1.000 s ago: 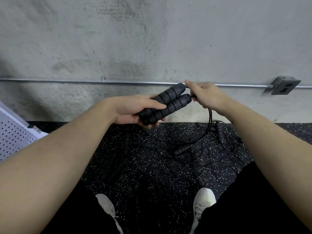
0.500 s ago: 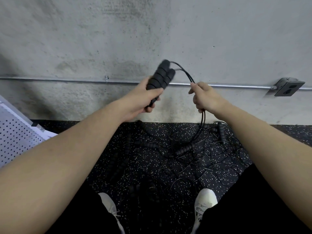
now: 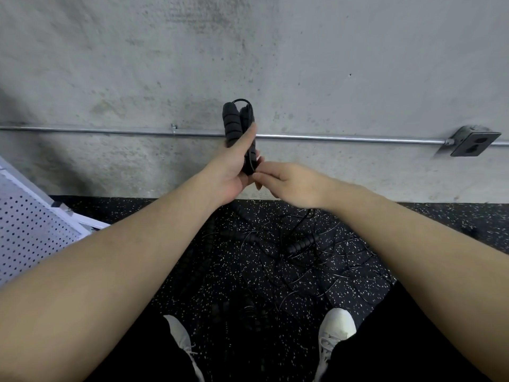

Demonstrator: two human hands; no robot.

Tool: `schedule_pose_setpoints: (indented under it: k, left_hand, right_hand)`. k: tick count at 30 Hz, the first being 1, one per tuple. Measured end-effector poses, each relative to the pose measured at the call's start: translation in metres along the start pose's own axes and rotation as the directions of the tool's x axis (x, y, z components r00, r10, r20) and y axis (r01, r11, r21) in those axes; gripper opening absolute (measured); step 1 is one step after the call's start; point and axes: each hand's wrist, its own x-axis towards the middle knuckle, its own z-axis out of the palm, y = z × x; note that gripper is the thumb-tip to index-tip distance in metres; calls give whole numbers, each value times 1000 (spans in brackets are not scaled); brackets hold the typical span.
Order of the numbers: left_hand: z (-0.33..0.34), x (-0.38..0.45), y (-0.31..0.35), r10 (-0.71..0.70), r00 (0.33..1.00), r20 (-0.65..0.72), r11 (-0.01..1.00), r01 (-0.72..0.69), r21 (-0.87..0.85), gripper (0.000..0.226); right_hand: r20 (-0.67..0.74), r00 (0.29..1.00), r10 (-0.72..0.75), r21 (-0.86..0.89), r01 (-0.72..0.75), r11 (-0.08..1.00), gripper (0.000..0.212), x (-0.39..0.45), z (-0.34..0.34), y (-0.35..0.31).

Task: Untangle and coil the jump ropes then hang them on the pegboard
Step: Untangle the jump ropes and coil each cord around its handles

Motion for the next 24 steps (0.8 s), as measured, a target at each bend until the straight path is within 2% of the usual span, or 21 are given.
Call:
schedule_pose_setpoints:
  k: [3,5,8,10,15,21,24]
  left_hand:
    - [1,0,-3,17,1000,-14,999,-17,47,17]
    - [1,-1,0,13,1000,-29,1000,-13,16,10]
    - [2,-7,7,0,1000,18,999,1,-40,10]
    - [2,-11,11,-7,999,34,1000,7,-1,9]
    - [2,-15,15,-7,999,36,1000,8,-23,8]
    - [5,-25,18,-43,979,197,998,33,55,8]
    - [3,-27,18,-74,950,304,992,38,121,18]
  right_hand:
    - [33,999,-13,-20,14,1000,27,0,-2,1]
    - [46,999,-14,-9,14,1000,26,0,-7,2]
    - [31,999,12,32,-13,999,30,-1,-15,7]
    - [21,999,39,61,-40,997,35,-3,-22,12]
    - [108,988,107,275,-133,952,38,-11,-35,28]
    - [58,989,136,325,-148,934,42,-18,-50,40]
    - [35,986,163,313,-166,935,47,-21,-55,45]
